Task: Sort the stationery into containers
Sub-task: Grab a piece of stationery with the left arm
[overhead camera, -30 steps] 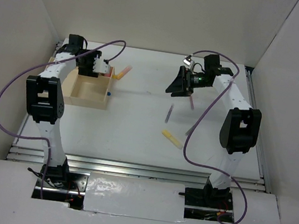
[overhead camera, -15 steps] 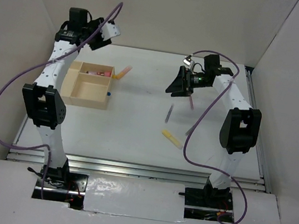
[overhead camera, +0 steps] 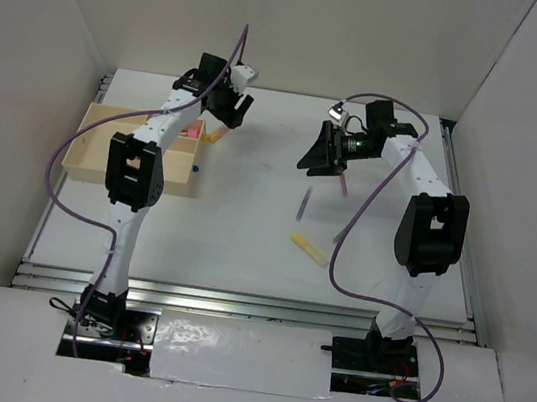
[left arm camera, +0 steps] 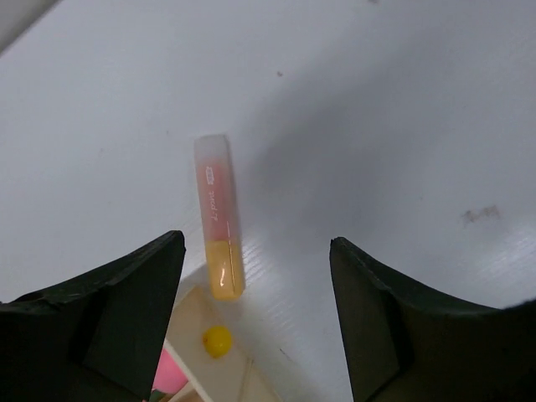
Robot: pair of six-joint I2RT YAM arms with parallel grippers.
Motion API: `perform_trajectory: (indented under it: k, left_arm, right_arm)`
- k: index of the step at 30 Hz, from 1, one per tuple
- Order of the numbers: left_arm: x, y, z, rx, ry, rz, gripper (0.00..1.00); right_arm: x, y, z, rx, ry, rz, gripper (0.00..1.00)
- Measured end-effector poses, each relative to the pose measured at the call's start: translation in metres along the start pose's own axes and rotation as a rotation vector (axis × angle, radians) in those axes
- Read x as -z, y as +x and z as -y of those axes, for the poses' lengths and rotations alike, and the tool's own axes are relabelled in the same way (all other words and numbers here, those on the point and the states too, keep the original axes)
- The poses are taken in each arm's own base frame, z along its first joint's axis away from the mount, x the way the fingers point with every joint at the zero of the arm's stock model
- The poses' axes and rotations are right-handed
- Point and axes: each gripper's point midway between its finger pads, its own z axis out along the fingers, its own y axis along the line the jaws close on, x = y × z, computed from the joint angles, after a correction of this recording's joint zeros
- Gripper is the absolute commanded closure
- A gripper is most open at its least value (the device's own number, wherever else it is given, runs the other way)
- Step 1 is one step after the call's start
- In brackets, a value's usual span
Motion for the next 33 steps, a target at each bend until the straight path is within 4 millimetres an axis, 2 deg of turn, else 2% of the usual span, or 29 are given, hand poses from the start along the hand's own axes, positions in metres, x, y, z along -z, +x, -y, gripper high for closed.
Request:
perform_trajectory:
  k: [1,4,12,26,33]
  left_arm:
    - [-0.011,0.012,-0.003,0.030,-0.005,-0.025,0.16]
    - [-0.023,0.033,-0.011,0.083,-0.016,-0.063,0.14]
    - [-0.026,0.024,-0.034,0.134,-0.058,-0.005,0.13]
    - [-0.068,0.070,-0.019,0.142,-0.033,-0.097,0.12]
    - [-0.079,0.079,-0.010,0.101,-0.037,-0.127,0.12]
  right_arm:
    - [0.000,0.000,0.001,-0.002,0.000,0.000,0.14]
    - [0.000,0.003,0.003,-0.012,0.002,-0.003,0.14]
    - [0.000,0.003,0.006,-0.013,0.014,-0.001,0.14]
    - [0.000,0.003,0.010,-0.024,0.026,-0.001,0.14]
    - [0.000,0.003,0.017,-0.041,0.032,-0.001,0.14]
